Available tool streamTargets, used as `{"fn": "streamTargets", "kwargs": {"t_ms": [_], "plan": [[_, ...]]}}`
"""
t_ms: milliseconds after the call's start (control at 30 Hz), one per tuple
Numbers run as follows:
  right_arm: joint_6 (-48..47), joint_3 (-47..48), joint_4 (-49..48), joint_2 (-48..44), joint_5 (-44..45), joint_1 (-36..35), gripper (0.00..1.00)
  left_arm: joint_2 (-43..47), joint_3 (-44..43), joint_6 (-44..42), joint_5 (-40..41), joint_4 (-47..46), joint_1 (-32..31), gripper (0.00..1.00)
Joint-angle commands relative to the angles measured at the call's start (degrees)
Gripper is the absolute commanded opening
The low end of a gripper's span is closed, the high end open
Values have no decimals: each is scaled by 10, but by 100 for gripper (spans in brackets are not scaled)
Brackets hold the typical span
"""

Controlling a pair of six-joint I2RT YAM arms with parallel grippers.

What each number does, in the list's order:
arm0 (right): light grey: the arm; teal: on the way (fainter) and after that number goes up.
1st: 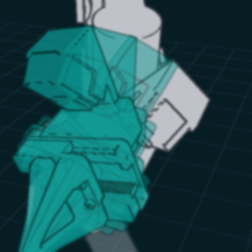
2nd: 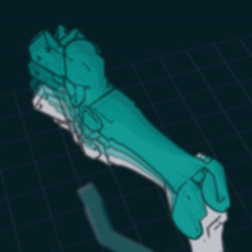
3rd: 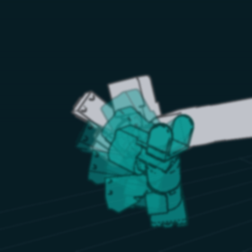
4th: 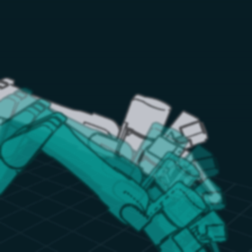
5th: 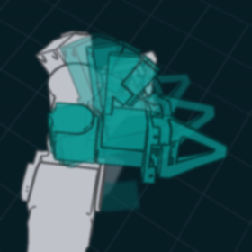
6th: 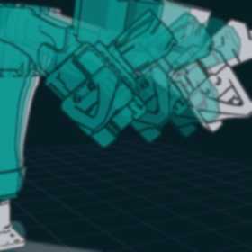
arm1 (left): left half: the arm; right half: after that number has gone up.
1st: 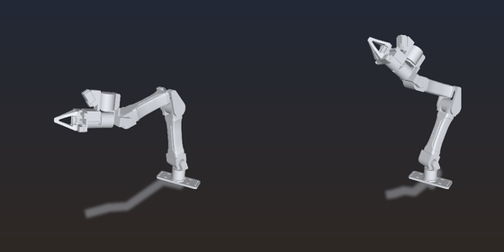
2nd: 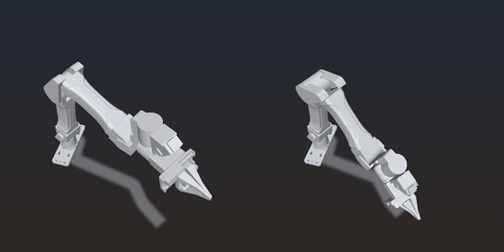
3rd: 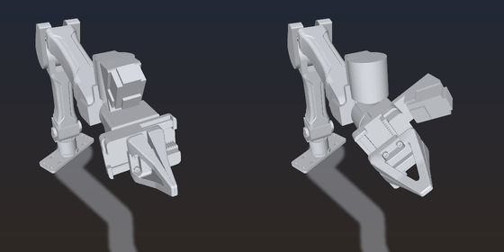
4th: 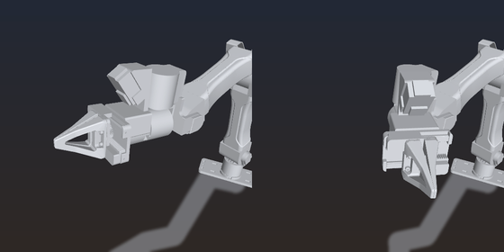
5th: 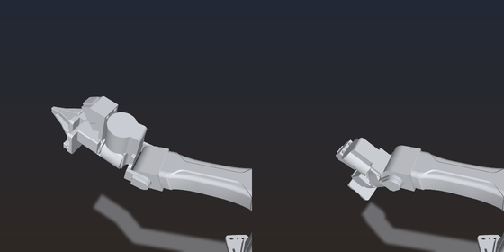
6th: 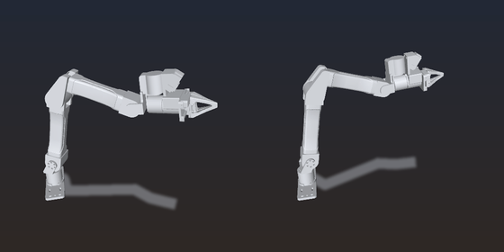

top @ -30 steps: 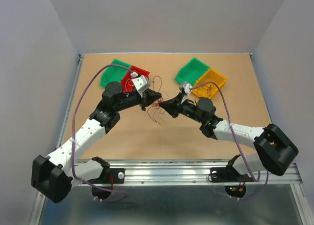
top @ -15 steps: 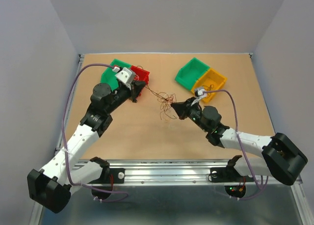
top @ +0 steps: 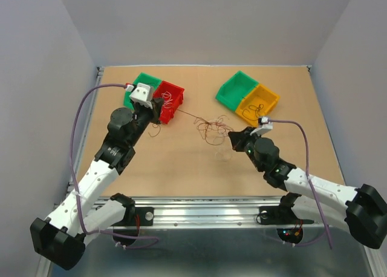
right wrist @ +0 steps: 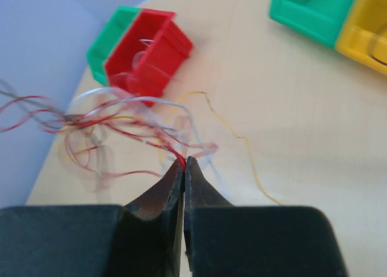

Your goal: Untangle the cables

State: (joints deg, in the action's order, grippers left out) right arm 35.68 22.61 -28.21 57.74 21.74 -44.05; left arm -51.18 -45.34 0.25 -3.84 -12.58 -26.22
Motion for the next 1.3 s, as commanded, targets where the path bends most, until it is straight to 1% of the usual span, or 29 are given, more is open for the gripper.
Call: {"fn": "streamTargets", "kwargs": {"t_ms": [0,33,67,100,133,167,233,267,333,367,400,433,467,500,567,600,633,700,767,800,833,967,1100,1200,1233,1267], "plan": [[-7,-45,152,-22,97,13,4,47,-11,-25,104,-91,22,0],[-27,-46,142,-32,62,13,6,50,-5,-28,56,-95,22,0],[-34,-47,134,-37,46,13,6,49,-2,-31,12,-97,22,0],[-55,-52,108,-44,12,12,7,47,0,-38,-50,-97,22,0],[-67,-59,108,-51,-17,12,8,43,1,-39,-80,-98,22,0],[-79,-65,64,-57,-47,12,13,40,2,-45,-107,-97,21,0],[-99,-79,17,-77,-125,13,20,31,2,-48,-162,-97,20,0],[-103,-81,9,-84,-139,13,28,28,2,-51,-175,-95,20,0],[-116,-80,3,-102,-158,12,31,27,1,-53,-195,-92,20,0],[-120,-80,3,-105,-153,13,36,28,1,-53,-196,-91,20,0],[-125,-81,3,-110,-155,13,41,30,1,-54,-200,-91,20,0],[-138,-80,3,-119,-161,13,60,34,2,-55,-216,-90,20,0],[-141,-79,3,-121,-164,13,69,35,3,-56,-226,-90,19,0],[-145,-79,-4,-123,-165,12,76,38,3,-58,-238,-89,19,0],[-164,-77,-26,-116,-183,13,85,39,3,-61,-272,-86,19,0],[-170,-69,-35,-110,-199,13,86,39,0,-62,-281,-85,19,0],[-186,-62,-48,-100,-238,13,86,38,-1,-64,-298,-81,18,0],[-210,-33,-58,-59,-294,13,87,39,-1,-68,-310,-78,18,0],[-235,-12,-69,-25,-324,13,87,41,-1,-68,-312,-77,18,0],[-248,23,-85,40,-359,13,85,41,-2,-68,-295,-76,18,0],[-248,23,-91,41,-359,12,84,41,-2,-68,-295,-76,17,0],[-239,63,-141,121,-402,12,82,33,-9,-61,-283,-77,14,0],[-233,105,-182,192,-422,12,89,26,-15,-60,-288,-77,6,0],[-232,144,-187,243,-424,12,89,20,-16,-61,-284,-77,-1,0],[-231,152,-189,265,-422,12,84,20,-17,-61,-283,-77,-2,0],[-230,158,-193,273,-424,12,76,20,-17,-61,-283,-76,-3,0]]}}
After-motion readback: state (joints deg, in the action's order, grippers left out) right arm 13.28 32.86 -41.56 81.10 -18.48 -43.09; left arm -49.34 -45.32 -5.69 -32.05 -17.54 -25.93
